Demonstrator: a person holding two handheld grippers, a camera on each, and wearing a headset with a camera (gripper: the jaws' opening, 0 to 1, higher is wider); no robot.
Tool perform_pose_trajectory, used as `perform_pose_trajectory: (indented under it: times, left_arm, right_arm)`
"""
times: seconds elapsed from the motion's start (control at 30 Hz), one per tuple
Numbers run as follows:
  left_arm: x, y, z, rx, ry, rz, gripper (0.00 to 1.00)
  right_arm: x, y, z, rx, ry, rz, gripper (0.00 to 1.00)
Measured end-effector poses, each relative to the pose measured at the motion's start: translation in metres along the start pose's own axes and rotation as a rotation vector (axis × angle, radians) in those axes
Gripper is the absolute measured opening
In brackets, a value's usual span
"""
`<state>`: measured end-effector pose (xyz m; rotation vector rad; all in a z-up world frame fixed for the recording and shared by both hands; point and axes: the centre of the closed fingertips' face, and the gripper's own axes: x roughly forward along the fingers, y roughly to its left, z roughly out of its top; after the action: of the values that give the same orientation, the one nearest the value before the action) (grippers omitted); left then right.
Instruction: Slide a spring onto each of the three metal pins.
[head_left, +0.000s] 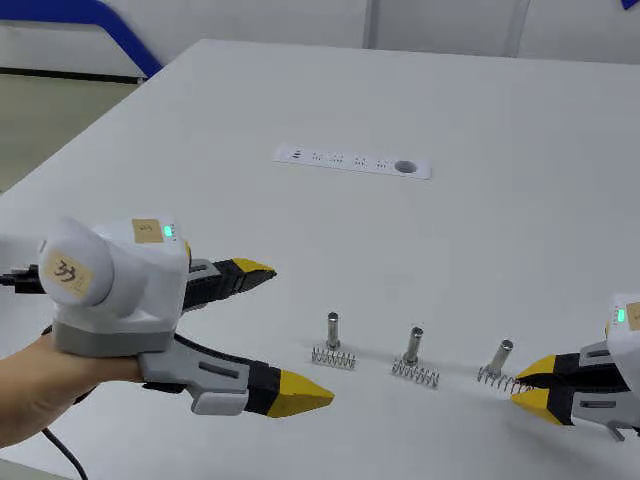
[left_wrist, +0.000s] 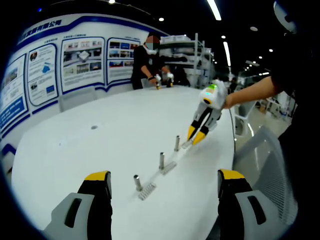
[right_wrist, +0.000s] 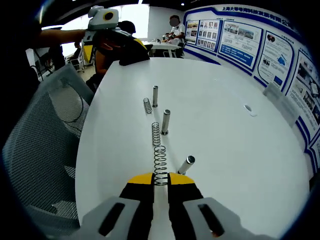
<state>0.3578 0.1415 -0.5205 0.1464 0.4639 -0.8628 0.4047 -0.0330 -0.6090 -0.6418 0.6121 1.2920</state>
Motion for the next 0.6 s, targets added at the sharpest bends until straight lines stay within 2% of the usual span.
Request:
perform_pose_trajectory:
  times: [0.2,0.33,0.6]
  left_arm:
    - [0.009,-0.012,0.007,0.038,0.008,-0.040,0.89]
    - [0.017,-0.017,0.010,0.043,-0.002,-0.052,0.87]
    - [0.037,-0.037,0.014,0.060,-0.009,-0.104,0.83]
  right_arm:
    - [-0.019,0.004,0.026,-0.044,-0.026,-0.004,0.10]
    - [-0.026,0.006,0.033,-0.105,-0.014,-0.007,0.10]
    - [-0.036,0.028,0.056,-0.170,-0.026,0.025,0.10]
